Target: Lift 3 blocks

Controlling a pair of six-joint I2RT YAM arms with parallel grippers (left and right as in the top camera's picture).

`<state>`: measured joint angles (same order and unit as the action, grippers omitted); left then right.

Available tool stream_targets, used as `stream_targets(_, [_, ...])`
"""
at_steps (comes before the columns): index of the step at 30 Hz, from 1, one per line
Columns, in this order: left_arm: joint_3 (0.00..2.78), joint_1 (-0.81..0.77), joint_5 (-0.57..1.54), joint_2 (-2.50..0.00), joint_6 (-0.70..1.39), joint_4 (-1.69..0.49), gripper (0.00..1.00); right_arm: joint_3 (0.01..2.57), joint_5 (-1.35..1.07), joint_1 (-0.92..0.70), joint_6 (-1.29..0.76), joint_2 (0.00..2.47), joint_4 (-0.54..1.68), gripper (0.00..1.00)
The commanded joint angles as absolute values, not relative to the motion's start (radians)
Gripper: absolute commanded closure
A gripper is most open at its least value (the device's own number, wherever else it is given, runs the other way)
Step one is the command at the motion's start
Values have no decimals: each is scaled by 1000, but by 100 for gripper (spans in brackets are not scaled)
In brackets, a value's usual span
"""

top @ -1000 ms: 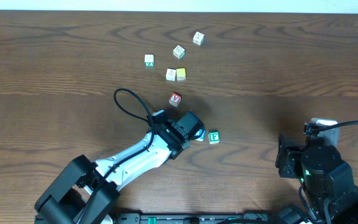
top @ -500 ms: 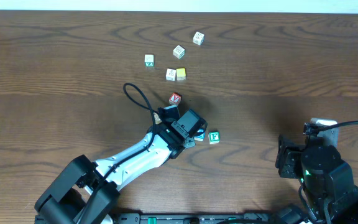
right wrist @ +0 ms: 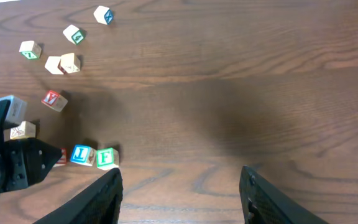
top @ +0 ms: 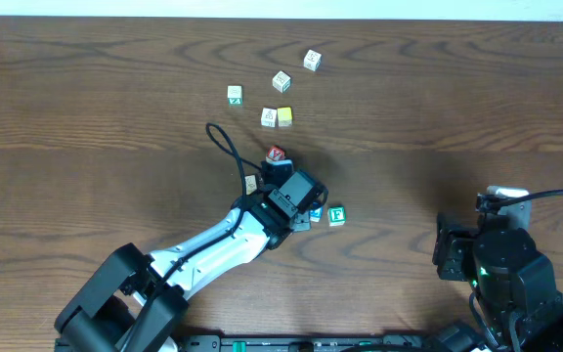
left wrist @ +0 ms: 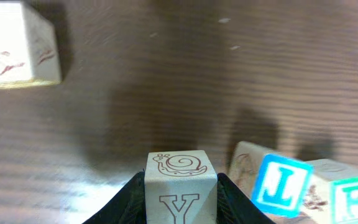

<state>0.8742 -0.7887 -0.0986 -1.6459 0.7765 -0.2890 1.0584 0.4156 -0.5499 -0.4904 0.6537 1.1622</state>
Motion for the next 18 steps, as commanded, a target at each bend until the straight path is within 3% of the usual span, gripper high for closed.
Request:
stream_targets(1, [881, -791, -78, -1654, 733, -273, 66, 1055, 417, -547, -505, 655, 1163, 42])
stream_targets(18, [881, -791, 8, -1760, 685, -230, 66, 1055, 418, -547, -505, 655, 1163, 42])
